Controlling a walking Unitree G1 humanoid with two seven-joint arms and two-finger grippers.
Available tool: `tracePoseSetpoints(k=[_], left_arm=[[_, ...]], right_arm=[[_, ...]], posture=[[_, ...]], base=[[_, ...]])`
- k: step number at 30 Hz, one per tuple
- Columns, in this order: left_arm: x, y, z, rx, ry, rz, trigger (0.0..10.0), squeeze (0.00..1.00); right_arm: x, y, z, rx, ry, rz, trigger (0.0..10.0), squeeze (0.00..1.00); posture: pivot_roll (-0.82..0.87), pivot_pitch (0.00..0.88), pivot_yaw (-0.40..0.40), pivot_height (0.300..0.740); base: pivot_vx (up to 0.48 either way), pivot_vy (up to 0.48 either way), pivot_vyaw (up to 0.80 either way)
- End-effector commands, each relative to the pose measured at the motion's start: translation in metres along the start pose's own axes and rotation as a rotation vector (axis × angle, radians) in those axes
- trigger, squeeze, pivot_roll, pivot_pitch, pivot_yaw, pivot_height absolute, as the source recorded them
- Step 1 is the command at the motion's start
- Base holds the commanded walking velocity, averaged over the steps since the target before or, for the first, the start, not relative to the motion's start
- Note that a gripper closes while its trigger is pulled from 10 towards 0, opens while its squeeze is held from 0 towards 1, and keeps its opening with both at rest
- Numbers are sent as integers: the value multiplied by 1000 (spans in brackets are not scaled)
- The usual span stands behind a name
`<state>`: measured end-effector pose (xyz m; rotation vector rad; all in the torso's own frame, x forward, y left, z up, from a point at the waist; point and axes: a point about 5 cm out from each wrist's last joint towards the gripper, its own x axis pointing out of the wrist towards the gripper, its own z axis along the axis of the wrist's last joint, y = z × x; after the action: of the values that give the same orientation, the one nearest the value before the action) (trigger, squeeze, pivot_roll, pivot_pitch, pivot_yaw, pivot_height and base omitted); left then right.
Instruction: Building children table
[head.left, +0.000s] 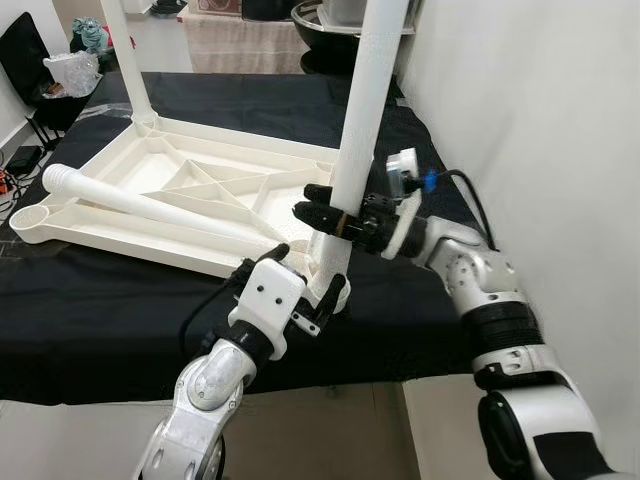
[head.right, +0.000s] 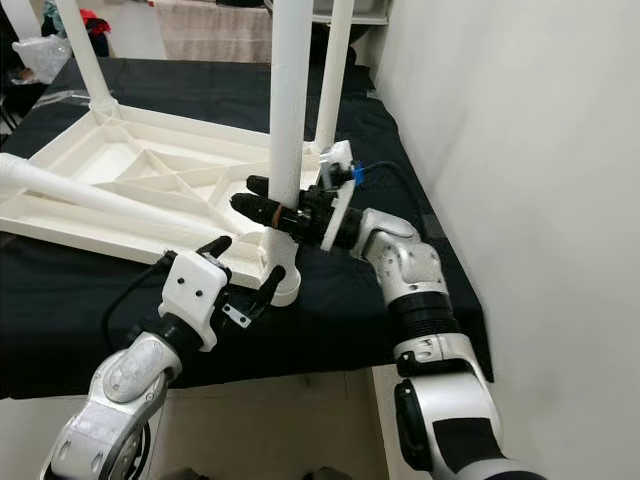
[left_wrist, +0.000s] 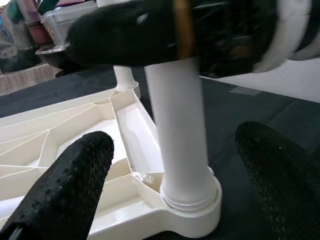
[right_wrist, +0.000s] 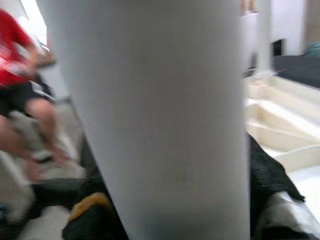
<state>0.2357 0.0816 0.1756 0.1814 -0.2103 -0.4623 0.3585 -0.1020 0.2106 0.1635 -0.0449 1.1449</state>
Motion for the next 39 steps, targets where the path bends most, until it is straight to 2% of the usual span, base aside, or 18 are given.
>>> tracePoseSetpoints(k=[1,7,8,9,10,11,12,13,16,21,22,27,28,33,34,36,38,39], left_arm=[[-2,-3,-5,12,25,-13,10000,0],[-2,-5,-5,20,23,-22,10000,0],[-2,-6,-5,19,23,-23,10000,0],[-1,-6,-6,14,25,-21,10000,0],[-1,-6,-6,14,25,-21,10000,0],[-1,-6,-6,13,25,-22,10000,0],[-1,-6,-6,13,25,-22,10000,0],[-1,-6,-6,13,25,-24,10000,0],[0,-6,-6,14,24,-25,10000,0],[0,-5,-6,22,26,-25,10000,0],[0,-5,-6,19,24,-19,10000,0],[0,-5,-6,17,23,-13,10000,0],[0,-5,-7,16,23,-15,10000,0],[0,-6,-6,14,22,-17,10000,0],[0,-5,-6,14,22,-9,10000,0],[0,-4,-6,13,21,-3,10000,0],[-1,-3,-7,18,27,-1,10000,0],[-1,-3,-7,18,27,-1,10000,0]], right_arm=[[1,-15,-6,6,-10,-240,0,0],[-3,-26,-8,-4,-47,-440,0,0],[-9,-32,-9,-21,-75,-571,0,0],[-26,-44,-12,-88,-70,-923,0,0],[-26,-44,-12,-88,-70,-923,0,0],[-39,-48,-12,-125,-45,-1122,0,0],[-39,-48,-12,-125,-45,-1122,0,0],[-51,-49,-12,-142,-18,-1325,0,0],[-60,-45,-12,-129,-2,-1522,0,0],[-38,-37,-8,-52,-44,-1507,510,0],[-26,-34,-6,-44,-77,-1434,10000,0],[0,-23,-2,6,-153,-1235,10000,0],[0,-24,-1,-2,-154,-1200,10000,1000],[-3,-26,-1,-25,-140,-1183,10000,1000],[-7,-33,0,-14,-140,-1098,10000,0],[-11,-37,1,-5,-143,-1035,10000,0],[-8,-33,2,100,-129,-709,10000,0],[-8,-33,2,100,-129,-709,10000,0]], posture=[[71,51,-99,740],[56,62,-97,740],[56,57,-97,740],[51,62,-93,740],[51,62,-93,740],[51,61,-91,740],[51,61,-91,740],[55,58,-93,740],[55,60,-91,740],[52,62,-91,740],[49,61,-94,740],[49,64,-92,740],[45,68,-89,740],[45,68,-89,740],[52,65,-95,740],[54,66,-94,740],[52,70,-88,740],[52,70,-88,740]], base=[[0,0,0],[0,0,0],[0,0,0],[0,0,0],[0,0,0],[0,0,0],[0,0,0],[0,0,0],[0,0,0],[0,0,0],[0,0,0],[0,0,0],[0,0,0],[0,0,0],[0,0,0],[0,0,0],[0,0,0],[0,0,0]])
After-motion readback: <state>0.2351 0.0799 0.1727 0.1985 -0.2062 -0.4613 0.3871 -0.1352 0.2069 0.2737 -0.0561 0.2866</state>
